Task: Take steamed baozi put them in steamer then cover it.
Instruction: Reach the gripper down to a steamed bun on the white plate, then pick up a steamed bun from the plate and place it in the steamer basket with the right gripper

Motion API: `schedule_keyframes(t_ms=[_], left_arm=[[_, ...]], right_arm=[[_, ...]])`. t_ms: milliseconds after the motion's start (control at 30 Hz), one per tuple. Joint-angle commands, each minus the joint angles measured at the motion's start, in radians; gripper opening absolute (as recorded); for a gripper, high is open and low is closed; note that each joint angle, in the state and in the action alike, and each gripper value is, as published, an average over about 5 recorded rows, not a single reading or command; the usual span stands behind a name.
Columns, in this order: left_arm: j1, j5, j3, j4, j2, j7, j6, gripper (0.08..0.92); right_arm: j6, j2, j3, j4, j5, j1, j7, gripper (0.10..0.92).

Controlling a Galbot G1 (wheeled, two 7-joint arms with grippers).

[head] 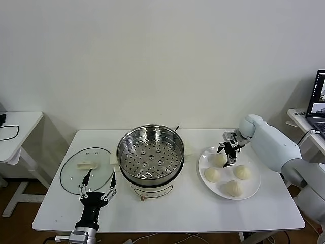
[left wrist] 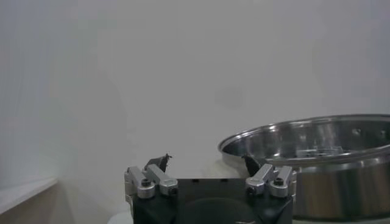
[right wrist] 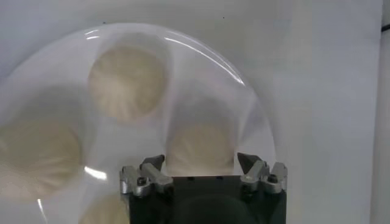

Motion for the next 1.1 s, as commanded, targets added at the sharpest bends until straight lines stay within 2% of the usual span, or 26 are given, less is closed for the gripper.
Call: schedule_keyframes(t_ms=[33, 167, 300, 533, 800, 1100], left_arm=[[0.000, 0.001, -0.002, 0.000, 0.001, -0.001, -0.002, 0.823], [0.000, 0.000, -0.001, -0.003, 0.000, -0.001, -0.001, 0.823], [-0.001, 0.000, 0.000, -0.006, 0.000, -0.001, 0.000, 0.823], [-0.003, 0.000, 0.005, -0.009, 0.003, -0.001, -0.001, 0.823], [0.003, 0.002, 0.011, -0.019, 0.000, -0.001, -0.003, 0.823], [0.012, 0.003, 0.009, -0.029, 0.000, -0.001, -0.006, 0.823]], right_arm=[[0.003, 0.003, -0.004, 0.004, -0.011, 0.001, 0.016, 0.744], [0.005, -0.018, -0.013, 0.053, 0.004, 0.015, 0.008, 0.705], [0.024, -0.065, -0.037, 0.165, 0.037, 0.072, -0.023, 0.690], [0.243, -0.086, -0.134, 0.383, 0.091, 0.295, -0.063, 0.690], [0.405, 0.039, -0.247, 0.526, 0.124, 0.487, -0.062, 0.696], [0.502, 0.196, -0.287, 0.567, 0.026, 0.506, -0.062, 0.693]])
